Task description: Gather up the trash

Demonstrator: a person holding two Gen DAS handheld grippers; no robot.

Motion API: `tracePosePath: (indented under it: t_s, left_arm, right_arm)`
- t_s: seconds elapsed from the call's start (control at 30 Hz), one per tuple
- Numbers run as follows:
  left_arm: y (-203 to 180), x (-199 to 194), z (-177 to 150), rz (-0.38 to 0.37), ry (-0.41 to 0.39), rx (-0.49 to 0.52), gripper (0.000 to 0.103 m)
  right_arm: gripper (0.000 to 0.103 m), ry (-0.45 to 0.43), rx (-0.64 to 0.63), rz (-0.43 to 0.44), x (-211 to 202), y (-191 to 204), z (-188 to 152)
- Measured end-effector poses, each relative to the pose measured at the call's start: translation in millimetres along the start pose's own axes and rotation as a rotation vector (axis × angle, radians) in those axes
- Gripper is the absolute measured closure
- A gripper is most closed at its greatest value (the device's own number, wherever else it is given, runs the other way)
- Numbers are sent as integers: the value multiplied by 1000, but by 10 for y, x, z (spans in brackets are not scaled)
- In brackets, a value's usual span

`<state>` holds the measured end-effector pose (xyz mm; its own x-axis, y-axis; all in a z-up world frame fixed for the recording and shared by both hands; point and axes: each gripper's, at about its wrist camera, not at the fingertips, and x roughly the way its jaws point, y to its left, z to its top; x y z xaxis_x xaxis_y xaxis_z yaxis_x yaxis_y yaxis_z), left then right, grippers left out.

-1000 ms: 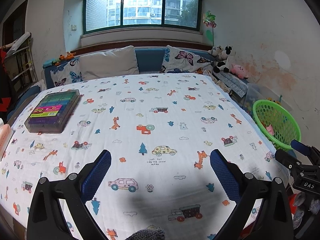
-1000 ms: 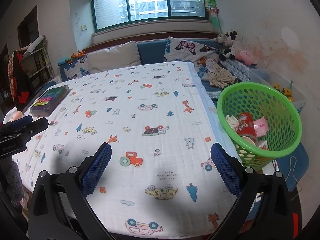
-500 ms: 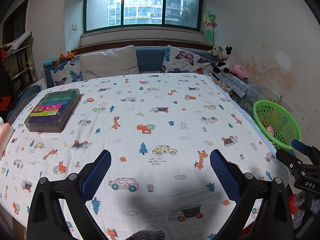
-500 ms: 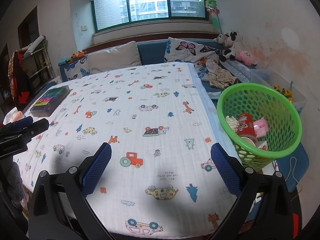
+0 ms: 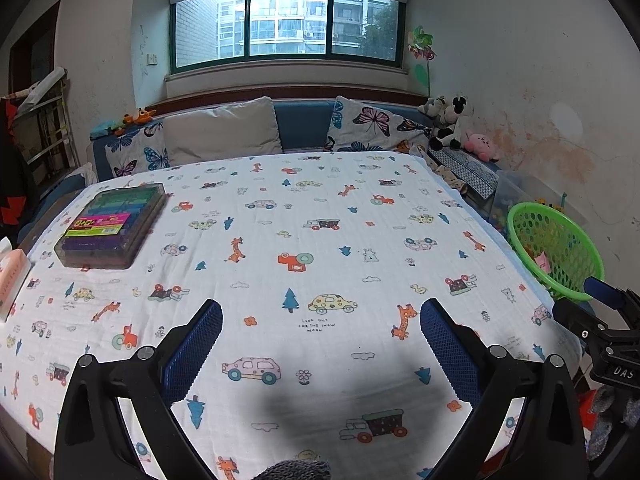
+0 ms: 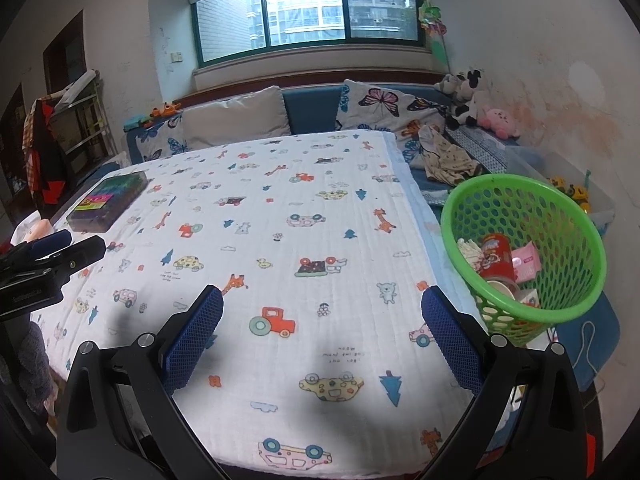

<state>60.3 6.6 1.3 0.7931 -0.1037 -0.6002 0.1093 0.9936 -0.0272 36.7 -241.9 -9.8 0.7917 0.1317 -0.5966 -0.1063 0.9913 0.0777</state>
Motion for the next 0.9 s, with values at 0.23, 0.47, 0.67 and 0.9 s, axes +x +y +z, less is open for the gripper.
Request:
tracePosePath:
  t_s: [0.23,0.47,0.67,0.9]
  left_arm:
    - [-27,-64,3,12,-20,10,7]
    - [-34,-91,-31,22,-27,11,7]
    - [-25,-92,-33,26,-32,6,7]
    - [-4,-130,-47,29,-47,-3,7]
  right_arm:
    - [4,-10,-12,9,-19,33,-6]
    - [4,-18,-19,12,-35,46,-12]
    - [4,-18,-26,17,-35,75,-21]
    - [4,-18,-30,21,-28,91,-24]
